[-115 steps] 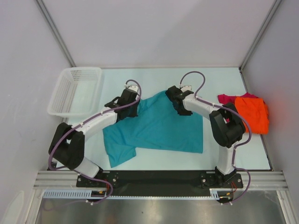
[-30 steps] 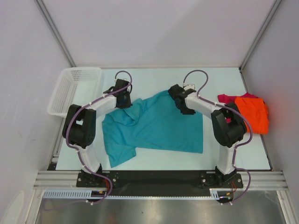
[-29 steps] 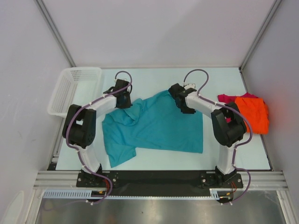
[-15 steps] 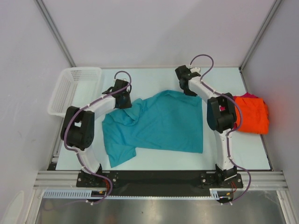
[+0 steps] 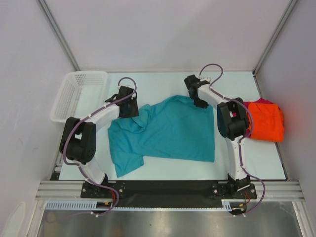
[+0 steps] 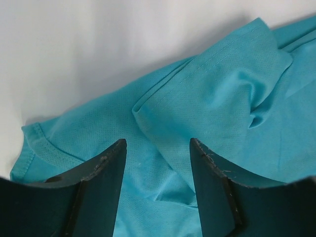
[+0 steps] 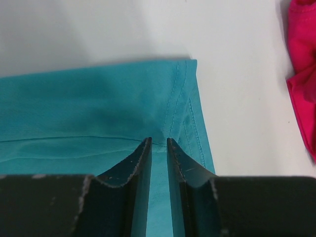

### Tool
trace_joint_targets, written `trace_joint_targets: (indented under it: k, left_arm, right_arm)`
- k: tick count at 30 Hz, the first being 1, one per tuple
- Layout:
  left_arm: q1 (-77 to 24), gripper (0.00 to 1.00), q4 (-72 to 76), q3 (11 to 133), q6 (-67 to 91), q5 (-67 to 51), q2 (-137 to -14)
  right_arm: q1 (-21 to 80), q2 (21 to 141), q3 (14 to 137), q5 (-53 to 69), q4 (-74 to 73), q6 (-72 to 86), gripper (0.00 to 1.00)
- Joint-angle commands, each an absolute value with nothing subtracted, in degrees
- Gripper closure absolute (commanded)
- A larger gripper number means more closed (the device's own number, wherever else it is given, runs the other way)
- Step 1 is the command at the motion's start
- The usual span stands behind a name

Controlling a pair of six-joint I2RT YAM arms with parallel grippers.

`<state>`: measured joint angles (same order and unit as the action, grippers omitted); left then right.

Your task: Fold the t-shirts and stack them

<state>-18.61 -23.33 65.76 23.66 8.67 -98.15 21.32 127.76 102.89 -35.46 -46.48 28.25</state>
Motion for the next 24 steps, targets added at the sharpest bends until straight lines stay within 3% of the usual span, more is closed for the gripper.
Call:
trace_joint_targets:
  k: [1,14,18,22,24]
  left_arm:
    - [-19.0,0.41,-22.9,65.2,23.7,9.4,-97.3]
    - [-19.1,0.45,-21.3,64.2,24.0,8.7,-99.5]
    - [-19.1,0.56,-20.7,64.1,24.0,8.1,-99.9]
    - [-19.1,0.66,-19.9,63.7,24.1,7.7,-100.5]
    - [-19.1,0.76,-19.6,63.7,23.8,6.7,-101.2]
  right_arm:
    - [21.4,126.3,100.6,-35.8,-45.4,28.5,0.75]
    - [20.5,126.2,98.3,-36.0,-44.1,28.1,0.76]
    - [20.4,126.5,97.6,-35.9,-43.4,28.0,0.82]
    - [20.3,126.4,96.9,-34.9,-42.5,27.7,0.94]
    - [20.4,126.3,96.7,-34.6,-42.3,27.3,1.0]
